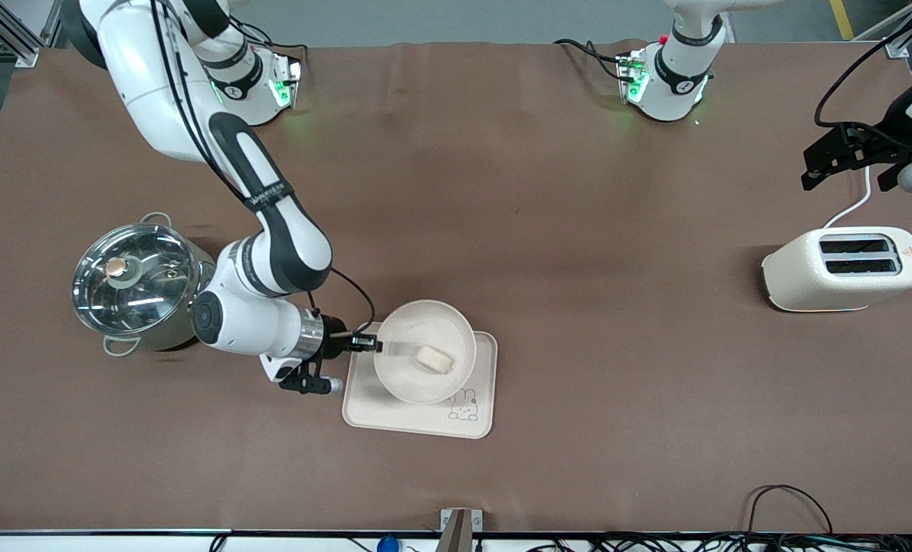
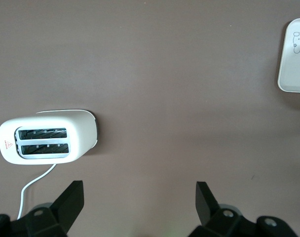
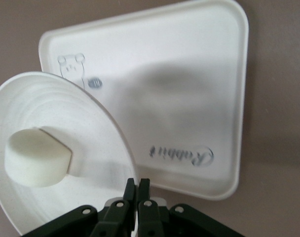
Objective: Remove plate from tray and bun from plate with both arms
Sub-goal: 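Slide the plate off the tray with the right gripper while the left gripper reaches out, then release the plate with the right gripper while the left gripper reaches the bun, then grasp the white bun with the left gripper while the right gripper withdraws, then lift the bun with the left gripper and carry it toward the toaster, then lower the bun beside the toaster and open the left gripper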
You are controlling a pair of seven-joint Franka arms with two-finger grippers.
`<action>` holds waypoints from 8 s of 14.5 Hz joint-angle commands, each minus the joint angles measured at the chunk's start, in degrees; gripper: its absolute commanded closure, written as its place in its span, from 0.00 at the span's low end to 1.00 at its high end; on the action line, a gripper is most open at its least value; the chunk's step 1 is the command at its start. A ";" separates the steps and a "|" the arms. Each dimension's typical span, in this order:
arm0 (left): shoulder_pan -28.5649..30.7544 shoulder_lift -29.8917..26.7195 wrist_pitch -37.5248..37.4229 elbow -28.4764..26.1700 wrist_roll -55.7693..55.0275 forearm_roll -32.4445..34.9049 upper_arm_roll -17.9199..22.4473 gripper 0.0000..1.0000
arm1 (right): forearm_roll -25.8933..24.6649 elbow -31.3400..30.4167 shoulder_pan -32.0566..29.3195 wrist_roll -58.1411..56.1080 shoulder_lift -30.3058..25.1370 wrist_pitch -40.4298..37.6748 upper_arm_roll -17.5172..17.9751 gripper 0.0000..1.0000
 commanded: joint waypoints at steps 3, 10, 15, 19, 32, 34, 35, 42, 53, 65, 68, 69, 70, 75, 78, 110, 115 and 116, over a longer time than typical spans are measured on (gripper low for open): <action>-0.54 0.41 -0.71 0.41 0.06 -0.73 -0.28 0.00 | -2.53 -14.05 0.23 -0.83 -8.20 -1.58 -0.14 1.00; -2.12 6.20 1.66 0.41 -0.38 -0.73 -0.72 0.00 | -1.74 -26.72 2.60 -2.59 -11.81 7.90 1.87 1.00; -5.19 11.65 5.17 0.41 -0.82 -2.30 -0.80 0.00 | -1.56 -33.23 2.52 -2.50 -13.92 16.34 6.18 1.00; -10.46 16.58 10.36 0.41 -6.87 -3.19 -0.80 0.00 | -1.47 -35.08 2.43 -2.94 -14.36 19.34 6.45 0.98; -28.31 29.59 26.35 0.33 -41.76 -2.66 -0.80 0.00 | -2.35 -34.73 -0.74 -3.20 -19.98 10.99 4.88 0.00; -31.19 31.69 30.21 0.33 -45.71 -2.93 -0.80 0.00 | -2.61 -34.90 -1.61 -3.47 -22.70 10.47 2.51 0.00; -32.96 32.92 32.23 0.33 -48.52 -2.93 -0.80 0.00 | -2.70 -34.38 -1.96 -3.56 -23.93 8.81 1.10 0.00; -41.05 40.92 44.54 0.24 -76.46 -2.49 -0.19 0.00 | -26.23 -13.94 -3.37 -3.73 -28.69 -18.50 -11.29 0.00; -45.28 48.84 52.36 0.41 -108.22 7.71 -0.01 0.07 | -28.19 3.41 -14.62 -10.24 -34.48 -39.01 -12.97 0.00; -45.63 49.81 52.64 0.50 -107.61 7.71 -0.01 0.75 | -33.73 3.15 -20.95 -10.85 -42.75 -42.36 -3.58 0.00; -45.63 49.20 52.64 0.50 -107.44 7.88 -0.01 0.79 | -33.73 3.15 -21.56 -10.94 -42.93 -43.32 -3.22 0.00; -45.80 48.59 52.55 0.50 -107.52 7.97 -0.01 0.81 | -33.38 3.24 -23.57 -10.85 -43.19 -44.46 -2.09 0.00; -45.89 47.97 52.29 0.41 -107.52 7.97 0.07 0.83 | -33.20 3.15 -26.29 -10.85 -43.63 -45.08 0.71 0.00; -45.02 42.62 47.21 0.33 -107.44 9.28 0.07 0.83 | -33.29 2.89 -25.96 -10.68 -44.33 -45.17 1.79 0.00; -40.02 37.61 40.62 0.33 -101.40 11.22 -0.01 0.82 | -33.38 2.98 -26.22 -10.76 -44.07 -44.73 1.88 0.00; -6.25 35.33 36.75 -1.17 -55.61 9.38 -1.24 0.00 | -28.90 -7.22 -25.35 -9.88 -44.42 -37.96 -3.21 0.00; -5.38 25.84 32.70 -0.90 -38.83 9.38 -0.98 0.00 | -28.81 -7.22 -24.73 -9.97 -44.51 -39.46 -3.39 0.00; -4.33 23.47 31.65 -0.90 -35.31 9.20 -1.15 0.00 | -28.81 -7.22 -24.56 -9.97 -44.51 -39.81 -3.39 0.00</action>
